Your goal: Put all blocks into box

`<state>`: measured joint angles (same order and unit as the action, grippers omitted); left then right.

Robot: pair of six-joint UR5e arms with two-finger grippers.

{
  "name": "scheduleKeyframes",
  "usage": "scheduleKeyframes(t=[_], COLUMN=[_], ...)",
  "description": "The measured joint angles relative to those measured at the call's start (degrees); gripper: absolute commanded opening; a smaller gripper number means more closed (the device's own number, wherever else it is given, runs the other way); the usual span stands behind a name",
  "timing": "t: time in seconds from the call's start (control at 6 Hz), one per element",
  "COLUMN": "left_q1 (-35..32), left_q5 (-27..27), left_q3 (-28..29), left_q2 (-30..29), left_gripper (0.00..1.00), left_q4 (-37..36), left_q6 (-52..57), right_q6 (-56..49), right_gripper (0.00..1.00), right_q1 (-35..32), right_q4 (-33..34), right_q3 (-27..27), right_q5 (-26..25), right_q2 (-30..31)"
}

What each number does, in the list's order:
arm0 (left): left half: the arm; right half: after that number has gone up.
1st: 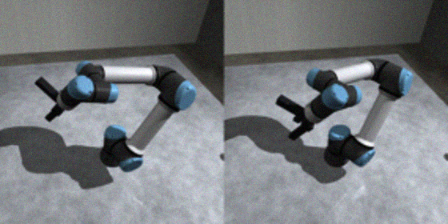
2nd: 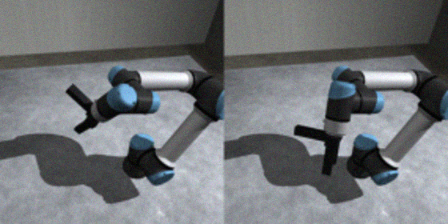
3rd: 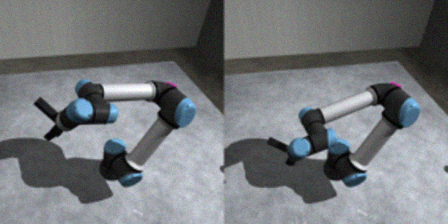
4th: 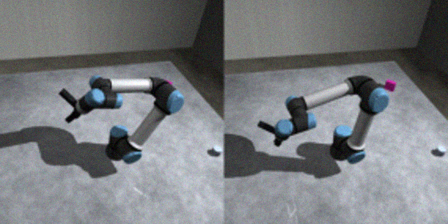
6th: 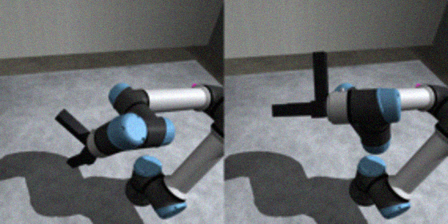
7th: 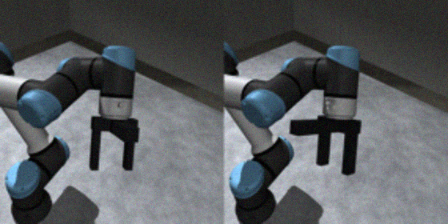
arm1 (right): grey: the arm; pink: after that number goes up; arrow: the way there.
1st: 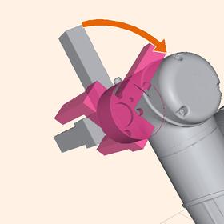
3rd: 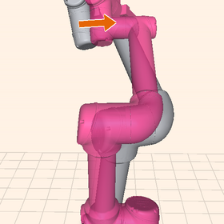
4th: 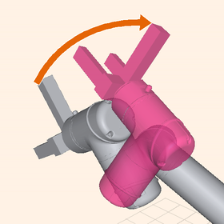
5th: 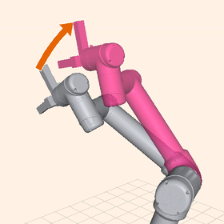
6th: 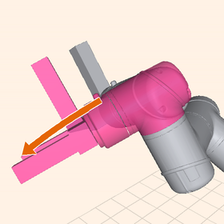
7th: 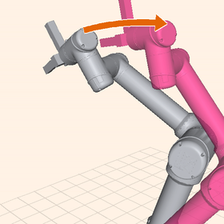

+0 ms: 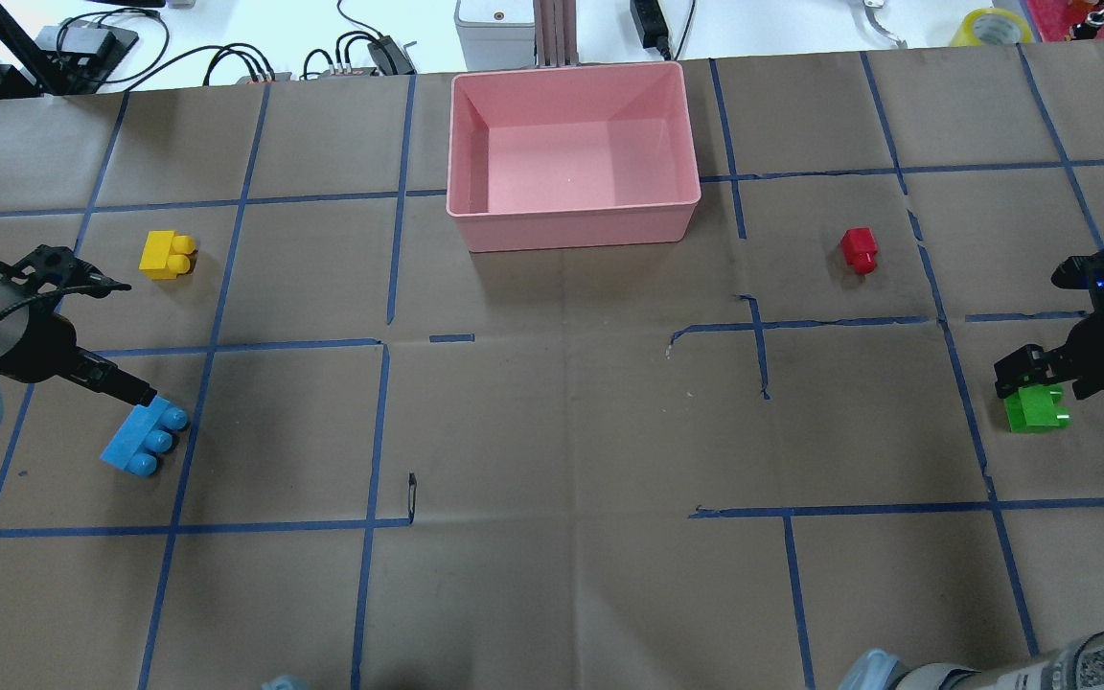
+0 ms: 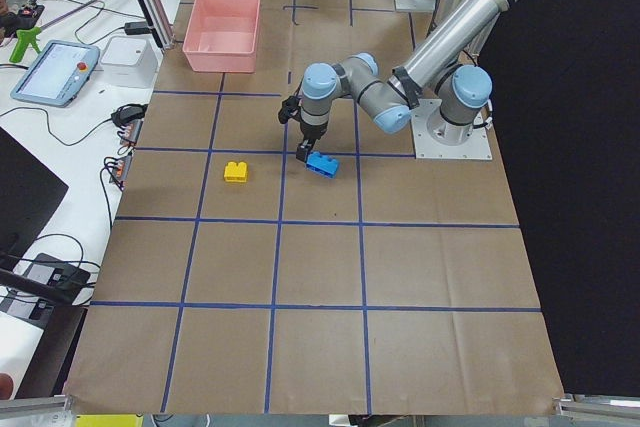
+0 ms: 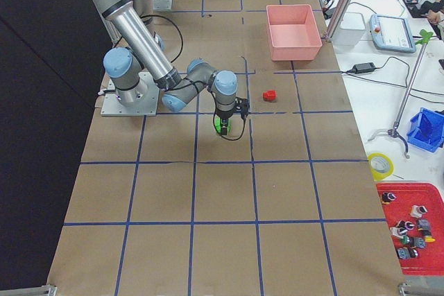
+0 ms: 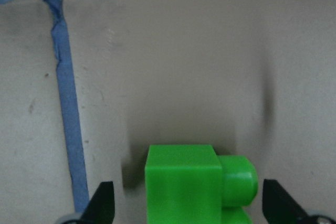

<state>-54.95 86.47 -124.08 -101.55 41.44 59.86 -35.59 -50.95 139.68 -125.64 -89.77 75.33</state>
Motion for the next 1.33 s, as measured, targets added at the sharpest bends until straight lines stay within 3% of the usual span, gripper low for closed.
scheduleKeyframes(t=[0.17, 0.33, 0.5, 0.67, 1.0, 1.33], left_q1=[0.0, 0.1, 0.1, 0.2, 0.7, 1.6], left_q5=[0.1, 0.2, 0.4, 0.6, 1.5, 2.1], left_q3=[-1.1, -2.2, -2.7, -2.9, -3.1, -3.8], left_q2=[-1.1, -1.5, -1.7, -1.7, -1.6, -1.6], left_gripper=[0.98, 0.98, 0.98, 0.98, 0.97, 0.86], left_q4=[-1.5, -2.2, -2.3, -2.3, -2.0, -1.9], left_q6=[0.0, 0.1, 0.2, 0.5, 0.9, 0.9], right_q6=[0.0, 0.0, 0.0, 0.0, 0.1, 0.1], right_gripper=[0.84, 0.57, 0.22, 0.09, 0.06, 0.07], right_q1=[0.0, 0.0, 0.1, 0.1, 0.0, -0.9], right_q4=[0.1, 0.0, -0.2, -0.3, -3.9, -15.5], right_q3=[-0.2, -0.2, -0.2, -0.1, 1.6, 10.0], right_q5=[-0.3, -0.7, -0.9, -1.0, -1.9, -1.8], right_q2=[0.0, 0.1, 0.2, 0.3, 1.8, 5.9])
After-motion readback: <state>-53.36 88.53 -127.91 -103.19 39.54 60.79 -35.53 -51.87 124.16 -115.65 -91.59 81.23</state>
